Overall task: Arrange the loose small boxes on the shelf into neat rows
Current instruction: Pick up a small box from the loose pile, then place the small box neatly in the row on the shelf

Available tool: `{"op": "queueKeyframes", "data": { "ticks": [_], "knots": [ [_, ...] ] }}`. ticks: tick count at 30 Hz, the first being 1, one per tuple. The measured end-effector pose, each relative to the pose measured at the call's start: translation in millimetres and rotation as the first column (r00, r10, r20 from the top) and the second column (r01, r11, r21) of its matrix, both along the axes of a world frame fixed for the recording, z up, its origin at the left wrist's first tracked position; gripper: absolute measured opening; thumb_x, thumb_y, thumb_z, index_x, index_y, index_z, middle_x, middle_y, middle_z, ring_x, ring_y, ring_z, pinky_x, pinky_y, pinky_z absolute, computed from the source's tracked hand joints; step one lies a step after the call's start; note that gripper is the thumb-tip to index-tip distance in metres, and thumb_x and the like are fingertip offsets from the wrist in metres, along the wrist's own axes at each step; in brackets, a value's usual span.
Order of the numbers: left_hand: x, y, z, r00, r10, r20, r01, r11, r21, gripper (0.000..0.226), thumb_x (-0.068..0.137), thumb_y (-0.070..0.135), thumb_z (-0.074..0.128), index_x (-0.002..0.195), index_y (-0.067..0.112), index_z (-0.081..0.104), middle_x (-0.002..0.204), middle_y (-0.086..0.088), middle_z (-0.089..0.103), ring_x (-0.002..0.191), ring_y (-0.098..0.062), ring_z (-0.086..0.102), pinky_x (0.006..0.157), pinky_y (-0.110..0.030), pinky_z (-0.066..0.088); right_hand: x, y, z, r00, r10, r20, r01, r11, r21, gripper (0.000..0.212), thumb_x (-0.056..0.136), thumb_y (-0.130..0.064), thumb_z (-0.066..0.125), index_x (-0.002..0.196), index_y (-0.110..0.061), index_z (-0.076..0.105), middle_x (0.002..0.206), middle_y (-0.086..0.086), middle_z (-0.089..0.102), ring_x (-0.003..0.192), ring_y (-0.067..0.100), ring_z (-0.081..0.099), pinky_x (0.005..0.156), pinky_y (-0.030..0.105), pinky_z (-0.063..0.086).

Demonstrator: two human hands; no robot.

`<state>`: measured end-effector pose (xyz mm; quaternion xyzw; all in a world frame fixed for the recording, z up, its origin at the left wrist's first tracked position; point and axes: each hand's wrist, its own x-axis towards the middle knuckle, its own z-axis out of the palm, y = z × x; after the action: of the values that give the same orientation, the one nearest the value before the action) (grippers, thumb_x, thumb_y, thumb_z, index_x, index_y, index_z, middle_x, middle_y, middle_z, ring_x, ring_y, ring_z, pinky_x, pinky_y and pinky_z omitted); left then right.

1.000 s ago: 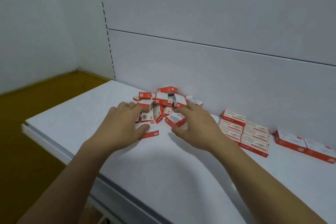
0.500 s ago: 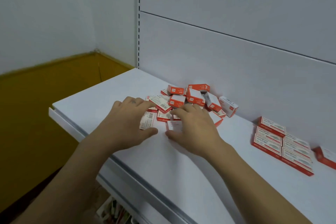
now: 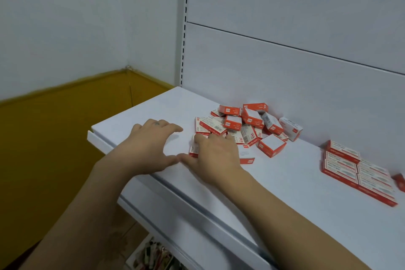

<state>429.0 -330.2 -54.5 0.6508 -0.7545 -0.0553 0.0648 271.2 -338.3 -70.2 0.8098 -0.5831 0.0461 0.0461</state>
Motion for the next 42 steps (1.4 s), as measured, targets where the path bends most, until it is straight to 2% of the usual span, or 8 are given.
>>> {"op": "queueKeyframes", "data": {
  "ticks": [4,8,13,22,25,30,38,42],
  "knots": [
    [-1,-1,3,0.999,-0.001,-0.045,-0.001,0.999,-0.039,0.065,0.085,0.053,0.059,0.141,0.040,0.029,0.152,0.008,0.029,0.139,-0.018,0.025,0.113,-0.043,0.022,7,-2,-6,0.996,-0.062,0.071,0.063,0.998,-0.020,0.049,0.091,-0.056,0.041,0.125,-0.021,0.045,0.115,0.007,0.060,0.103,0.027,0.057,0.089,0.042,0.040],
    [-4,-1,4,0.981,-0.012,-0.195,0.002,0.999,-0.048,0.059,0.085,0.050,0.061,0.138,0.039,0.037,0.150,0.010,0.034,0.137,-0.017,0.029,0.112,-0.041,0.025,3,-2,-2,0.986,-0.064,0.154,0.063,0.998,0.014,0.037,0.086,-0.042,0.052,0.115,-0.019,0.047,0.112,0.005,0.060,0.098,0.024,0.055,0.078,0.037,0.041],
    [-12,-9,8,0.965,-0.065,-0.255,0.040,0.994,-0.101,0.057,0.084,0.047,0.063,0.136,0.038,0.040,0.147,0.009,0.038,0.135,-0.016,0.032,0.110,-0.039,0.029,-19,4,13,0.945,-0.109,0.308,0.084,0.992,0.093,0.038,0.077,-0.040,0.067,0.107,-0.024,0.051,0.104,-0.003,0.060,0.091,0.017,0.052,0.070,0.031,0.043],
    [-87,-25,16,0.904,-0.318,-0.288,0.283,0.946,-0.156,0.058,0.084,0.045,0.065,0.136,0.041,0.040,0.143,0.011,0.043,0.128,-0.013,0.039,0.104,-0.036,0.036,-130,14,31,0.839,-0.224,0.497,0.200,0.974,0.102,0.048,0.071,-0.023,0.075,0.113,-0.033,0.055,0.115,-0.009,0.059,0.103,0.010,0.052,0.083,0.029,0.048],
    [-127,-29,22,0.858,-0.440,-0.264,0.403,0.897,-0.184,0.059,0.084,0.043,0.064,0.137,0.040,0.039,0.144,0.010,0.042,0.130,-0.014,0.037,0.106,-0.035,0.034,-172,21,38,0.808,-0.281,0.518,0.258,0.959,0.118,0.049,0.071,-0.015,0.072,0.113,-0.035,0.056,0.113,-0.007,0.060,0.097,0.008,0.050,0.077,0.022,0.039],
    [-198,-46,26,0.769,-0.593,-0.239,0.548,0.804,-0.232,0.058,0.082,0.041,0.064,0.135,0.036,0.040,0.136,0.008,0.049,0.123,-0.015,0.041,0.102,-0.040,0.038,-229,25,46,0.762,-0.311,0.568,0.327,0.942,0.077,0.052,0.070,-0.006,0.070,0.113,-0.031,0.057,0.103,-0.015,0.060,0.101,0.011,0.054,0.085,0.027,0.046],
    [-276,-55,5,0.701,-0.673,-0.237,0.619,0.739,-0.267,0.066,0.085,0.045,0.063,0.142,0.033,0.032,0.141,0.007,0.041,0.128,-0.016,0.034,0.108,-0.037,0.027,-286,41,24,0.688,-0.371,0.623,0.427,0.902,0.066,0.054,0.073,-0.021,0.079,0.118,-0.031,0.052,0.107,-0.013,0.055,0.103,0.010,0.051,0.084,0.020,0.041],
    [-276,-52,-7,0.714,-0.691,-0.115,0.639,0.710,-0.296,0.070,0.088,0.049,0.055,0.146,0.035,0.018,0.147,0.009,0.034,0.134,-0.015,0.025,0.113,-0.039,0.019,-295,41,20,0.701,-0.372,0.608,0.436,0.899,0.048,0.051,0.076,-0.016,0.075,0.118,-0.034,0.052,0.110,-0.013,0.056,0.106,0.008,0.047,0.086,0.020,0.039]
  ]
}}
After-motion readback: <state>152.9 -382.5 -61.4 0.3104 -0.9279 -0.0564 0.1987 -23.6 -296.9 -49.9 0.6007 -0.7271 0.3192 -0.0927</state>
